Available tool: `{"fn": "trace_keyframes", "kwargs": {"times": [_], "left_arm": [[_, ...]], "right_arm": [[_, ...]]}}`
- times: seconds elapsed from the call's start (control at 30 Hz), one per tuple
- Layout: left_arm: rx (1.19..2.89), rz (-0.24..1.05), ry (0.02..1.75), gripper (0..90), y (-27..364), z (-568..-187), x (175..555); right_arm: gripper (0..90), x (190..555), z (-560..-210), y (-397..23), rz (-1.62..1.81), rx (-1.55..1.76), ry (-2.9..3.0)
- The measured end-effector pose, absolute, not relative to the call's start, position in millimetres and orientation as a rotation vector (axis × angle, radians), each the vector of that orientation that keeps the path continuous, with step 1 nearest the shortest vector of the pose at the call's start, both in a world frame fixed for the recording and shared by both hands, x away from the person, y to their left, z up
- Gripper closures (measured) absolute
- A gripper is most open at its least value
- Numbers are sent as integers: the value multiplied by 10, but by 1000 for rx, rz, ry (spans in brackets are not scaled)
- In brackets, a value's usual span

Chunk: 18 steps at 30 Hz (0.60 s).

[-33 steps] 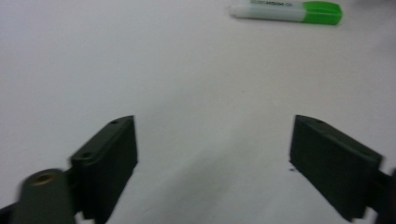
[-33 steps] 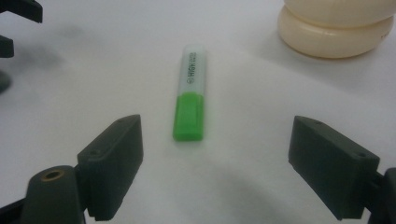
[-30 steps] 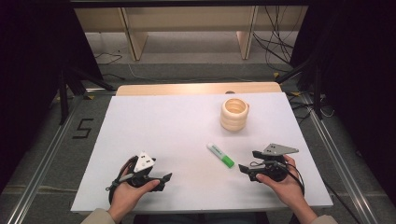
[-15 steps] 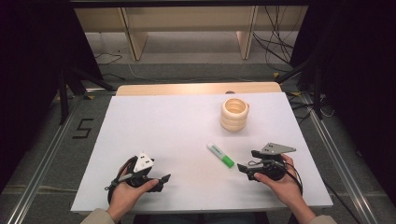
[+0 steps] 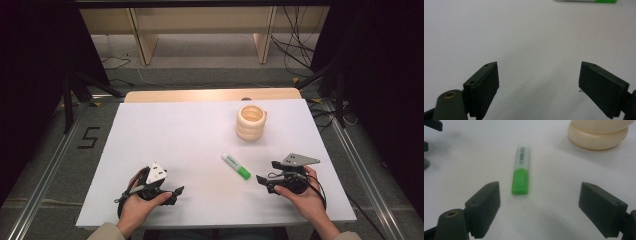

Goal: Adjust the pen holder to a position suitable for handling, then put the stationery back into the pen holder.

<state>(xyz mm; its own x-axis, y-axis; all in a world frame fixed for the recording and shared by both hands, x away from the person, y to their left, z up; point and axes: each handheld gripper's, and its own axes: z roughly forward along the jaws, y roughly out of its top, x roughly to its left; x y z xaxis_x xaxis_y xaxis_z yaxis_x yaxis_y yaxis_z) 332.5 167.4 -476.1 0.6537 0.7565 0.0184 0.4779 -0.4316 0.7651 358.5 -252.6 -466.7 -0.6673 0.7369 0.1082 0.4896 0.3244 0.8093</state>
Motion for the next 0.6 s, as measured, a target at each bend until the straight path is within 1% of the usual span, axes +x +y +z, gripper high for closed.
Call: {"fn": "trace_keyframes", "kwargs": {"times": [0.6], "left_arm": [[2101, 455, 962, 167, 1671, -4781, 3347]], "right_arm": [[192, 3626, -4667, -2463, 1246, 1111, 2315]]}}
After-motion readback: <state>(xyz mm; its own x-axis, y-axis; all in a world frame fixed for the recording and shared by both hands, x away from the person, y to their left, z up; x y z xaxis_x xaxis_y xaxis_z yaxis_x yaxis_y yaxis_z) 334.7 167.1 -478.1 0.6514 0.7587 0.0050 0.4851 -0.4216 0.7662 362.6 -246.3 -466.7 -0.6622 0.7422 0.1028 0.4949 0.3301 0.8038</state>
